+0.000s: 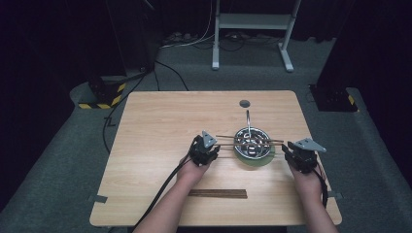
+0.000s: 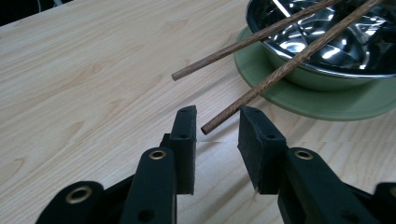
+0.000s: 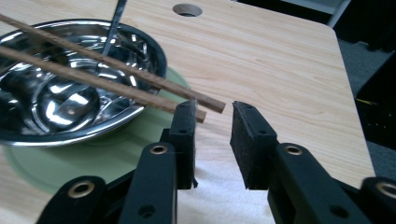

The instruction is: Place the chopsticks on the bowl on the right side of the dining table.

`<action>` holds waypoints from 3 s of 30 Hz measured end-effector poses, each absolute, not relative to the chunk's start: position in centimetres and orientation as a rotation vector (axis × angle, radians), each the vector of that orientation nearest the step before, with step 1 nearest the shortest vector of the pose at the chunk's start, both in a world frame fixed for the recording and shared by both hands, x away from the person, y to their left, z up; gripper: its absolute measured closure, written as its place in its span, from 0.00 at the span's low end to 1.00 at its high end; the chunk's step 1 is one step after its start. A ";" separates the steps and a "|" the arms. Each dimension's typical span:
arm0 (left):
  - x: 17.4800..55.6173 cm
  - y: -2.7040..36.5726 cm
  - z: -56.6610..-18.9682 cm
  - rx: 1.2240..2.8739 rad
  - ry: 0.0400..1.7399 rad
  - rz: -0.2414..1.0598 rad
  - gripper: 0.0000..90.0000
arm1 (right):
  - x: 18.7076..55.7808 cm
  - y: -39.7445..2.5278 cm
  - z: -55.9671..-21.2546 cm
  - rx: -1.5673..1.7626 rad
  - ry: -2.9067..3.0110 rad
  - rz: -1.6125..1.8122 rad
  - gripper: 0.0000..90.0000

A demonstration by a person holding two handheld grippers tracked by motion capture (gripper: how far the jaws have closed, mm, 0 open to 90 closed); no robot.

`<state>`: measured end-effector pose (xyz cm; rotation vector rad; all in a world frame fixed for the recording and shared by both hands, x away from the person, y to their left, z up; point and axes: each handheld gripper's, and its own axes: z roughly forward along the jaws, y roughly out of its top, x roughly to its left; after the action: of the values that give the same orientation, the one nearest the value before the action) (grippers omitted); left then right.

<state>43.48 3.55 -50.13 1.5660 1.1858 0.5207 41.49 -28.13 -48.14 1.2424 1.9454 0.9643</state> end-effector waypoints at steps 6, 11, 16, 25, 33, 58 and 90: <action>44.1 3.3 -50.1 1.552 1.187 0.548 0.65 | 41.3 -27.9 -48.8 1.247 1.974 0.946 0.74; 44.5 3.1 -50.1 1.535 1.201 0.549 0.60 | 41.8 -27.8 -49.2 1.257 1.982 0.925 0.73; 44.7 2.7 -50.0 1.549 1.202 0.528 0.57 | 42.5 -27.9 -49.3 1.274 1.984 0.913 0.74; 45.2 2.4 -50.2 1.515 1.225 0.523 0.55 | 43.4 -28.2 -49.1 1.284 1.989 0.885 0.76; 45.3 2.2 -50.4 1.551 1.201 0.504 0.55 | 43.5 -28.0 -49.0 1.245 2.018 0.889 0.75; 45.6 2.0 -50.2 1.540 1.207 0.487 0.45 | 43.7 -27.5 -49.4 1.198 2.031 0.870 0.71; 43.6 1.5 -50.1 1.560 1.172 0.538 0.47 | 43.7 -27.8 -49.4 1.184 2.029 0.855 0.69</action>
<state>43.62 1.53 -50.11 1.5597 1.1723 0.5383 43.74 -27.78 -49.41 1.1838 2.0286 0.8546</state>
